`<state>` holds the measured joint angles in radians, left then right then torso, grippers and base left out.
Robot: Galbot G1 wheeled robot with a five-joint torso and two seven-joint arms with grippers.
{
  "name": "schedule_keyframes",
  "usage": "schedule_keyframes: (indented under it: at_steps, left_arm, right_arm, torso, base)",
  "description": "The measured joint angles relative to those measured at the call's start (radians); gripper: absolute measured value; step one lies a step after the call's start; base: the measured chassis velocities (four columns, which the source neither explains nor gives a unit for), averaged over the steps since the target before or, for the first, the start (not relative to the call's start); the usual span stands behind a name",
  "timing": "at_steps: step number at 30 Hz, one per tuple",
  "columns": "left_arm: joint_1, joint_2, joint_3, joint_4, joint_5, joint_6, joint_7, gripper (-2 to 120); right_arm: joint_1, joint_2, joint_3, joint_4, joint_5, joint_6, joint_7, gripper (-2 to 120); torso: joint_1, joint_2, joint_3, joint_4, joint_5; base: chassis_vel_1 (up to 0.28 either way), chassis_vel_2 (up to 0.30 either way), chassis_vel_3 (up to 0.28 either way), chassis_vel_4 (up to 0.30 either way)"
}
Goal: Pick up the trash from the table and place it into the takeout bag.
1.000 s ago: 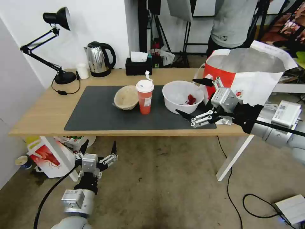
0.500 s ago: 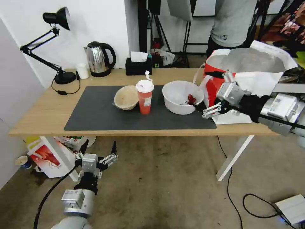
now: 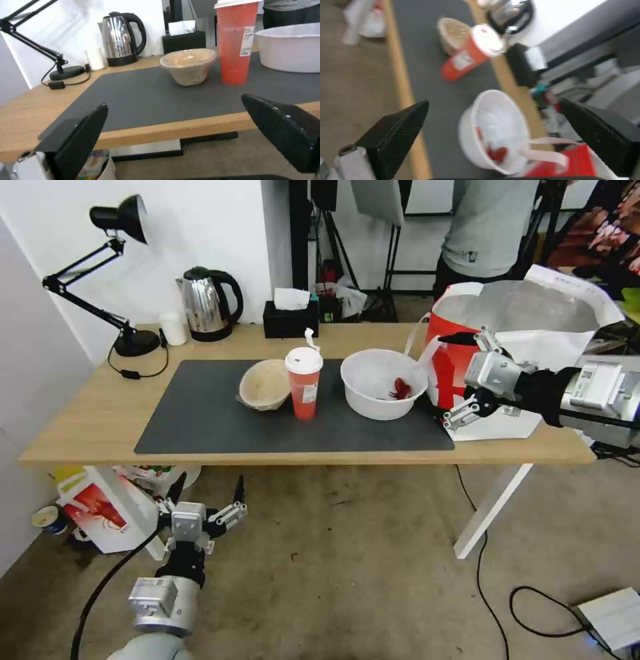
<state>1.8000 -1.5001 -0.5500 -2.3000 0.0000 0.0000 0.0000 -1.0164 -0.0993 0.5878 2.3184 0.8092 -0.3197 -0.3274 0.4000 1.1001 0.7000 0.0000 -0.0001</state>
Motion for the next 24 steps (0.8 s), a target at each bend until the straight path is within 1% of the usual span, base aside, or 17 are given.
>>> schedule_keyframes:
  at_steps: [2, 3, 4, 7, 8, 11, 12, 14, 16, 21, 24]
  left_arm:
    - [0.0, 0.0, 0.0, 0.0, 0.0, 0.0, 0.0, 100]
    - [0.0, 0.0, 0.0, 0.0, 0.0, 0.0, 0.0, 100]
    - [0.0, 0.0, 0.0, 0.0, 0.0, 0.0, 0.0, 100]
    - [0.0, 0.0, 0.0, 0.0, 0.0, 0.0, 0.0, 100]
    - [0.0, 0.0, 0.0, 0.0, 0.0, 0.0, 0.0, 100]
    - [0.0, 0.0, 0.0, 0.0, 0.0, 0.0, 0.0, 100]
    - [0.0, 0.0, 0.0, 0.0, 0.0, 0.0, 0.0, 100]
    - [0.0, 0.0, 0.0, 0.0, 0.0, 0.0, 0.0, 100]
    - [0.0, 0.0, 0.0, 0.0, 0.0, 0.0, 0.0, 100]
    - [0.0, 0.0, 0.0, 0.0, 0.0, 0.0, 0.0, 100]
    - [0.0, 0.0, 0.0, 0.0, 0.0, 0.0, 0.0, 100]
  right_arm:
    - [-0.008, -0.033, 0.017, 0.004, 0.049, -0.007, -0.034, 100]
    - [-0.008, -0.033, 0.017, 0.004, 0.049, -0.007, -0.034, 100]
    - [-0.014, -0.055, 0.026, 0.008, 0.088, -0.014, -0.047, 100]
    - [-0.019, -0.089, 0.041, 0.011, 0.138, -0.033, -0.067, 100]
    - [-0.019, -0.089, 0.041, 0.011, 0.138, -0.033, -0.067, 100]
    - [-0.033, -0.134, 0.059, 0.001, 0.158, -0.038, -0.077, 100]
    - [-0.033, -0.134, 0.059, 0.001, 0.158, -0.038, -0.077, 100]
    - [-0.052, -0.178, 0.07, -0.02, 0.154, -0.038, -0.083, 100]
    - [-0.06, -0.205, 0.073, -0.045, 0.153, -0.039, -0.107, 100]
    - [-0.063, -0.219, 0.076, -0.09, 0.152, -0.061, -0.149, 100]
    - [-0.063, -0.211, 0.08, -0.117, 0.152, -0.068, -0.173, 100]
  torso:
    - [0.0, 0.0, 0.0, 0.0, -0.0002]
    - [0.0, 0.0, 0.0, 0.0, -0.0002]
    - [0.0, 0.0, 0.0, 0.0, -0.0001]
    - [0.0, 0.0, 0.0, 0.0, 0.0]
    - [0.0, 0.0, 0.0, 0.0, 0.0]
    - [0.0, 0.0, 0.0, -0.0001, 0.0]
    - [0.0, 0.0, 0.0, -0.0001, 0.0]
    - [0.0, 0.0, 0.0, 0.0, 0.0]
    - [0.0, 0.0, 0.0, 0.0001, -0.0001]
    - [0.0, 0.0, 0.0, -0.0001, 0.0002]
    - [0.0, 0.0, 0.0, 0.0, 0.0004]
  base:
    - [0.0, 0.0, 0.0, 0.0]
    - [0.0, 0.0, 0.0, 0.0]
    - [0.0, 0.0, 0.0, 0.0]
    - [0.0, 0.0, 0.0, 0.0]
    - [0.0, 0.0, 0.0, 0.0]
    - [0.0, 0.0, 0.0, 0.0]
    - [0.0, 0.0, 0.0, 0.0]
    - [0.0, 0.0, 0.0, 0.0]
    - [0.0, 0.0, 0.0, 0.0]
    - [0.0, 0.0, 0.0, 0.0]
    - [0.0, 0.0, 0.0, 0.0]
